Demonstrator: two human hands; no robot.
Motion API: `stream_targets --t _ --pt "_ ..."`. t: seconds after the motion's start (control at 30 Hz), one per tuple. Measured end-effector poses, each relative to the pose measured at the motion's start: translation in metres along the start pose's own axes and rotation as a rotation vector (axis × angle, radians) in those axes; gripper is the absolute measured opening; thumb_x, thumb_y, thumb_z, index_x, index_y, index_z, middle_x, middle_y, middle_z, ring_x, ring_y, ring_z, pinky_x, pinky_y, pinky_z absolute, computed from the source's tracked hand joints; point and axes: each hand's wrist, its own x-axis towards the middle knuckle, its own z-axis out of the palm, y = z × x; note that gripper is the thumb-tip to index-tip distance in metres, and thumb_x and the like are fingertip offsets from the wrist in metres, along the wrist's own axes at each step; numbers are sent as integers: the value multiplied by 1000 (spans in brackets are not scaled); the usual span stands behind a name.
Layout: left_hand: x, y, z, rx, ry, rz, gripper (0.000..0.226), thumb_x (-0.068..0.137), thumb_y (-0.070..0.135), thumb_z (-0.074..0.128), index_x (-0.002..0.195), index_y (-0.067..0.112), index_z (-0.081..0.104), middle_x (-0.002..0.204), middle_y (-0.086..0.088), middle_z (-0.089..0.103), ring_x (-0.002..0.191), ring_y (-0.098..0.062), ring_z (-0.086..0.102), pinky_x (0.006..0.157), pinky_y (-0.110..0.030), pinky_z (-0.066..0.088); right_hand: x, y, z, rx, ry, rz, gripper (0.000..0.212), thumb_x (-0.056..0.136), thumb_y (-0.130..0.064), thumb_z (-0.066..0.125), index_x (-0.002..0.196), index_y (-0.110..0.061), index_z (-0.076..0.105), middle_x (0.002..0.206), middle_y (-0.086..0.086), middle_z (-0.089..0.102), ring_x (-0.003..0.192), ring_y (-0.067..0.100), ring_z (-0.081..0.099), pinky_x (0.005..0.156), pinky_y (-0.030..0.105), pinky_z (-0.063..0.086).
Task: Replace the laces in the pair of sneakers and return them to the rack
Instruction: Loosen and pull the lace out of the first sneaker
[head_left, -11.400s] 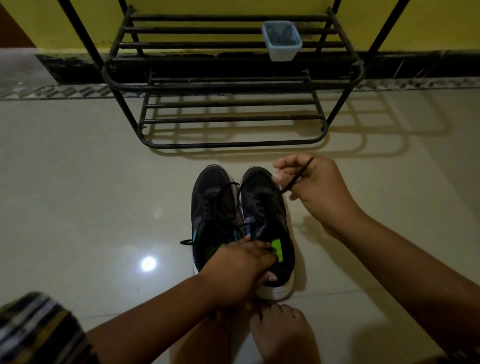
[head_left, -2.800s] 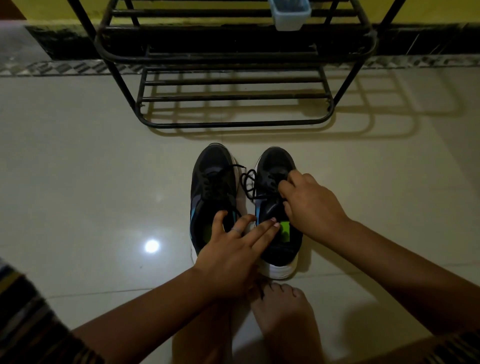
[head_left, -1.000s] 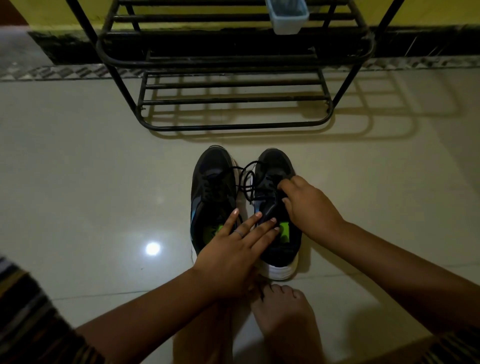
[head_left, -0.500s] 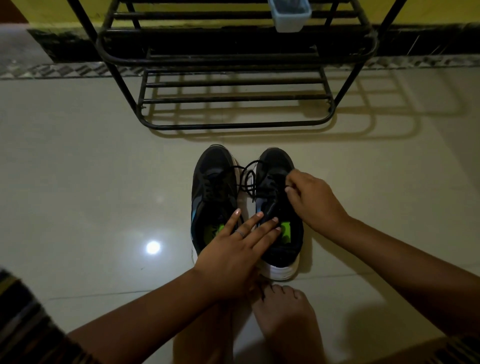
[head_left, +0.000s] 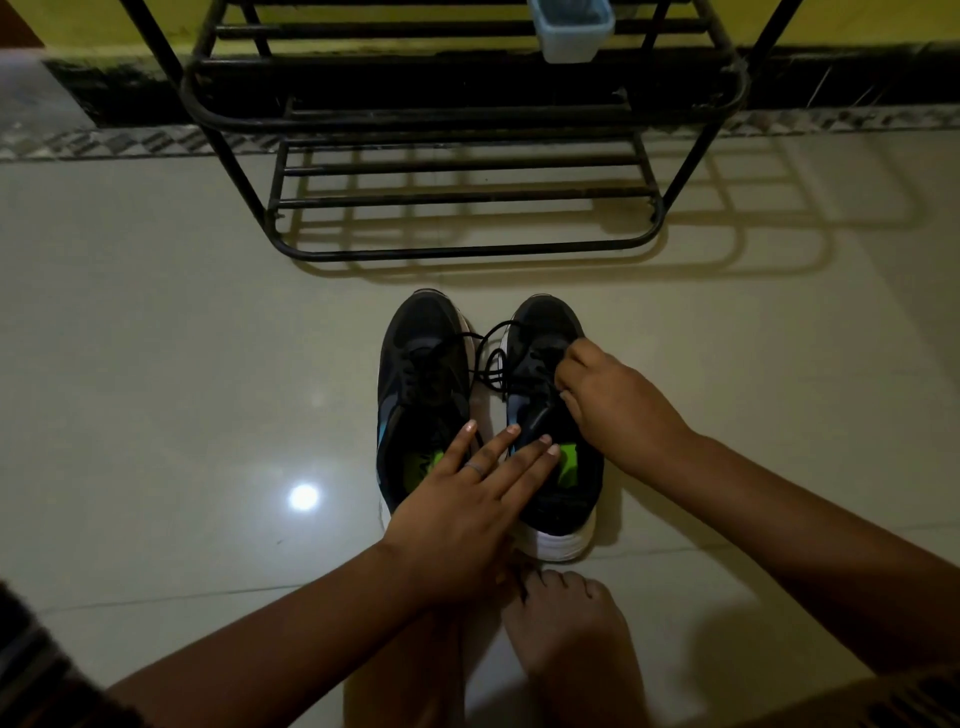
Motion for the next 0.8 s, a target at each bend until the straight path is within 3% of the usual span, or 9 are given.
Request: stream_targets --t 0.1,0.2,0.3,0.37,0.47,0.5,0.67,0.73,0.8 --pt "-1 0 0 -4 -18 -8 97 71 57 61 148 12 24 150 -6 36 135 -28 38 111 -53 24 2 1 -3 220 80 66 7 90 -5 52 90 -4 58 100 9 50 82 26 54 69 31 42" --pt "-1 1 1 -7 -13 -13 77 82 44 39 149 11 19 151 -6 33 137 -28 34 111 -54 17 6 6 -8 395 120 206 10 90 -5 49 85 -10 56 93 6 54 81 19 52 70 24 37" --pt "0 2 2 -9 -11 -30 70 83 34 30 148 13 22 150 -5 36 136 -28 36 112 -56 20 10 11 -15 719 133 429 16 93 -8 48 80 -15 54 87 5 58 79 24 62 72 43 55" --pt "0 3 2 -2 -15 -27 68 83 32 30 148 14 24 150 -4 37 135 -28 38 110 -56 24 11 13 -20 886 94 530 19 94 -9 49 77 -18 54 88 6 57 79 25 65 65 46 59" --pt "1 2 2 4 -30 -26 68 82 34 32 148 16 25 149 -3 38 134 -28 40 107 -56 27 11 13 -24 559 69 328 5 88 -12 60 89 -16 61 98 6 55 80 20 60 75 32 53" --pt "1 2 2 5 -33 -26 68 82 35 32 148 16 26 149 -3 38 133 -28 41 107 -57 28 10 12 -24 450 53 250 11 85 -15 63 96 -17 63 103 4 51 84 18 57 79 29 49" --pt "1 2 1 9 -59 -27 69 82 37 29 148 15 26 150 -4 37 132 -31 42 107 -58 26 5 -3 -21 -133 -67 38 30 89 -28 55 117 -18 59 122 5 44 111 23 45 80 34 43" --pt "1 2 2 12 -56 -29 68 84 35 30 148 15 26 150 -4 36 132 -31 42 107 -58 26 5 -6 -19 -221 -65 2 28 91 -24 51 116 -15 59 121 6 46 113 26 44 80 35 41" --pt "1 3 1 12 -47 -27 65 85 33 29 148 15 26 150 -4 36 132 -31 42 107 -59 27 6 -5 -19 -127 -20 5 20 92 -20 50 107 -12 61 114 7 50 107 25 47 76 34 40"
